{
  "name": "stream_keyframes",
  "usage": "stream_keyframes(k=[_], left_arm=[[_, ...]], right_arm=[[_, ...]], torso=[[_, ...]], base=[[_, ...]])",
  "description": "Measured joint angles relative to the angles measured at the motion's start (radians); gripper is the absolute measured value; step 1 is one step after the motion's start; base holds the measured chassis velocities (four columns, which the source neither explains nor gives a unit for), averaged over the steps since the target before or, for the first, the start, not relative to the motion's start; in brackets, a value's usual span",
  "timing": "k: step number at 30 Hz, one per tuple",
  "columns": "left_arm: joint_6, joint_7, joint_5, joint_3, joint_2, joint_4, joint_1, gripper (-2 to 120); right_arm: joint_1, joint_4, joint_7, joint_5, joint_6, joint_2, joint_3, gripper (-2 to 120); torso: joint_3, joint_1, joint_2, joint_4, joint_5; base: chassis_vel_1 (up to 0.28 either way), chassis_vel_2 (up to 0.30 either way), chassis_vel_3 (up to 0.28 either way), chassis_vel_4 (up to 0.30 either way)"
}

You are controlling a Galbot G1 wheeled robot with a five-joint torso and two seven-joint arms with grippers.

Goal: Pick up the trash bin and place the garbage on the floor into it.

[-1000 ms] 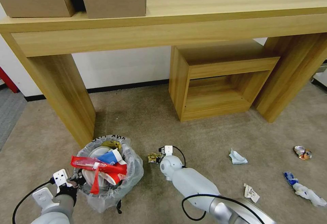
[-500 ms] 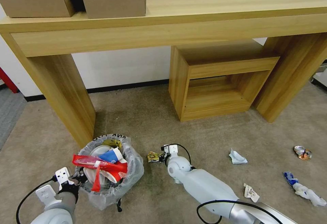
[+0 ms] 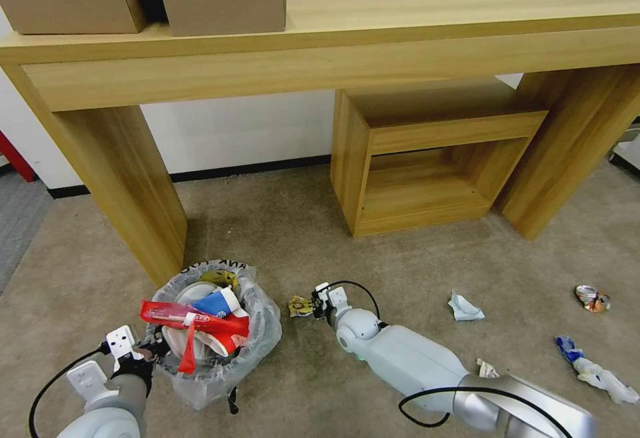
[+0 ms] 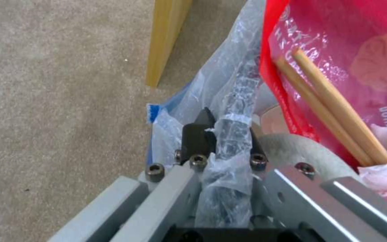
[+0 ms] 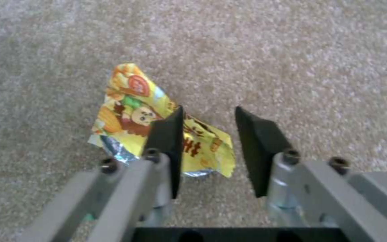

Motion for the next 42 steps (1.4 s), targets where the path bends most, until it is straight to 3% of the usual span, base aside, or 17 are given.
stream_keyframes(k=[8,11,28,38,42], left_arm=[[-0.006,0.0,0.001,-0.001,-0.002,0.004,-0.002,1],[-0.007,0.0,0.001,-0.001,-0.001,0.005,-0.003,1],[-0.015,0.002,0.002,0.004,0.0,0.008,-0.002,1],[-0.018,0.003,0.001,0.002,0.0,0.011,-0.004,1],[-0.018,0.003,0.001,-0.001,0.003,0.024,-0.009,1]], right_arm=[[0.005,-0.009,-0.002,0.003,-0.007,0.011,-0.011,67],[0.004,-0.021,-0.002,0.003,-0.01,0.015,-0.016,62],[0.001,-0.082,-0.029,-0.015,0.025,0.037,-0.042,2],[-0.009,-0.051,-0.04,-0.004,0.046,0.025,-0.042,0],[-0.021,0.014,-0.031,0.023,0.052,-0.006,-0.018,0]], torso=[[0.0,0.0,0.0,0.0,-0.0001],[0.0,0.0,0.0,0.0,0.0],[0.0,0.0,0.0,-0.0001,0.0],[0.0,0.0,0.0,0.0,0.0],[0.0,0.0,0.0,0.0001,0.0001]], base=[[0.0,0.0,0.0,0.0],[0.0,0.0,0.0,0.0],[0.0,0.0,0.0,0.0],[0.0,0.0,0.0,0.0],[0.0,0.0,0.0,0.0]])
